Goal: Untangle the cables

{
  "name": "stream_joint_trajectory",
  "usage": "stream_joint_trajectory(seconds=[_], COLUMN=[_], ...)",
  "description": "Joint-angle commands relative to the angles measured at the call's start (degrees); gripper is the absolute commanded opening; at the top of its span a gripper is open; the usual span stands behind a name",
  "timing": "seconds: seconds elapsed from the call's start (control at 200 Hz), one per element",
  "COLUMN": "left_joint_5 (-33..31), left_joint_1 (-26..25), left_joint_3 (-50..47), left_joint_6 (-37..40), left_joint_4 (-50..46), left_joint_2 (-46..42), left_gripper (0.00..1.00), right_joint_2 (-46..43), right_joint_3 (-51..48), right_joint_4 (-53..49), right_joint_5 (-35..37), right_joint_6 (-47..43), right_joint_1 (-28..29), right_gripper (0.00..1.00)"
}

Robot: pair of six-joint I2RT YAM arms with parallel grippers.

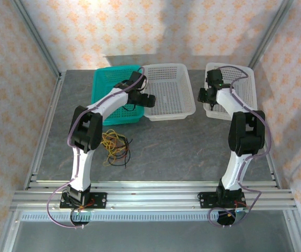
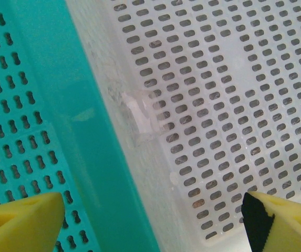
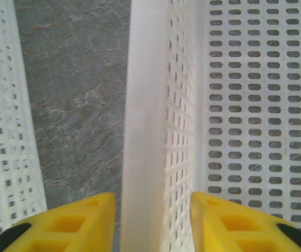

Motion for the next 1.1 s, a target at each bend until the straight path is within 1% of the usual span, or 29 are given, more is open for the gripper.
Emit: stream_joint_trajectory(seconds=[0.0,0.05,0.165,0.265,0.31,0.355,0.426,0.661,0.751,0.911,1.091], left_joint_5=[-1.4,-2.3,-3.5,-1.3,0.1,0.7,1.1,3.6,4.3,5.9,6.5], left_joint_1=[0.3,0.4,1.4,3.4,4.1,4.9,5.7,7.4,7.5,7.5,7.5], left_joint_3=[-2.3,-3.9,-8.1,-9.3,-9.1,-8.9,-8.6,-6.7,-5.6,-4.5,-3.6], left_joint_6=[-1.0,-1.6,-4.6,-8.1,-9.3,-10.3,-11.5,-13.1,-12.9,-12.4,-12.2], left_joint_4=[3.9,5.5,10.1,12.7,13.1,13.6,14.3,15.1,14.5,14.2,13.7], left_joint_2=[-6.2,-7.8,-10.6,-10.7,-10.1,-9.6,-9.0,-6.3,-5.0,-3.5,-2.1], left_gripper=[0.92,0.93,0.98,0.99,0.99,0.99,0.99,0.99,0.99,0.99,0.99], right_joint_2=[-6.6,-8.0,-9.5,-7.3,-5.6,-4.0,-1.8,4.1,6.5,9.2,12.0], right_joint_3=[-1.0,-2.0,-4.0,-2.5,-1.1,0.3,2.3,8.6,10.9,13.2,17.0], right_joint_4=[3.1,4.2,7.2,7.1,6.6,6.2,5.9,4.7,4.0,4.3,1.8], right_joint_5=[0.4,0.9,-0.1,-3.3,-4.9,-6.2,-7.4,-7.2,-7.3,-10.4,-9.2], right_joint_6=[0.8,1.3,2.8,3.4,3.5,3.6,3.6,3.3,3.0,3.3,2.7], right_joint_1=[0.5,0.5,0.5,0.5,0.5,0.5,0.5,0.4,0.3,-0.1,-0.1], right_gripper=[0.50,0.56,0.74,0.92,0.97,1.00,1.00,1.00,1.00,1.00,1.00])
